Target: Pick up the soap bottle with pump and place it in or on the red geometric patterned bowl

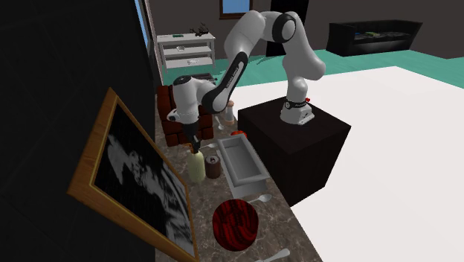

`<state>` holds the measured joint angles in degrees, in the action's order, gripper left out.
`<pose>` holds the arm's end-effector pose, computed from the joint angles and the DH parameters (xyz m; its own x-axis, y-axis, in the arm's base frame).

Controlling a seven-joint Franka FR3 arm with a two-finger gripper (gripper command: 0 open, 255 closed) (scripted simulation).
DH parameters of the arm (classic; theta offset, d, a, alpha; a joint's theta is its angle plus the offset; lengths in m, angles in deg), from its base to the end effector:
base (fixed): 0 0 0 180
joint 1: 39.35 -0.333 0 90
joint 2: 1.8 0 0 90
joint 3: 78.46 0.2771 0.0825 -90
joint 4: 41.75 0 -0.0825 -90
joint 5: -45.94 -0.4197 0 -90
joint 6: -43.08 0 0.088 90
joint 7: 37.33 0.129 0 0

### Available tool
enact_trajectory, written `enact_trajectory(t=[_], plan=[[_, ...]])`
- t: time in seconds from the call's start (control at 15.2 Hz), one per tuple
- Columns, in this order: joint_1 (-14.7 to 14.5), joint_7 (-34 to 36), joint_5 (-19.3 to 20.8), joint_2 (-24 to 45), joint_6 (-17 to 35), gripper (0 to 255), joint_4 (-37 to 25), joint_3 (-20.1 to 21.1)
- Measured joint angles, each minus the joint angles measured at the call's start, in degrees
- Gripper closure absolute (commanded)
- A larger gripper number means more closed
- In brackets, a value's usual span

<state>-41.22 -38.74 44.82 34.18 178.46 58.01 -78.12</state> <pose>0.6682 0.0263 0.1362 0.9988 0.0481 -0.0060 0.0480 -0.9987 -0.0173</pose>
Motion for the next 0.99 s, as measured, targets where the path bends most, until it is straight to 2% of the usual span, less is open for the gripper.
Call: enact_trajectory(t=[0.99], plan=[[0.0,0.2,0.1,-6.7,-8.5,255,-1.8,0.0]])
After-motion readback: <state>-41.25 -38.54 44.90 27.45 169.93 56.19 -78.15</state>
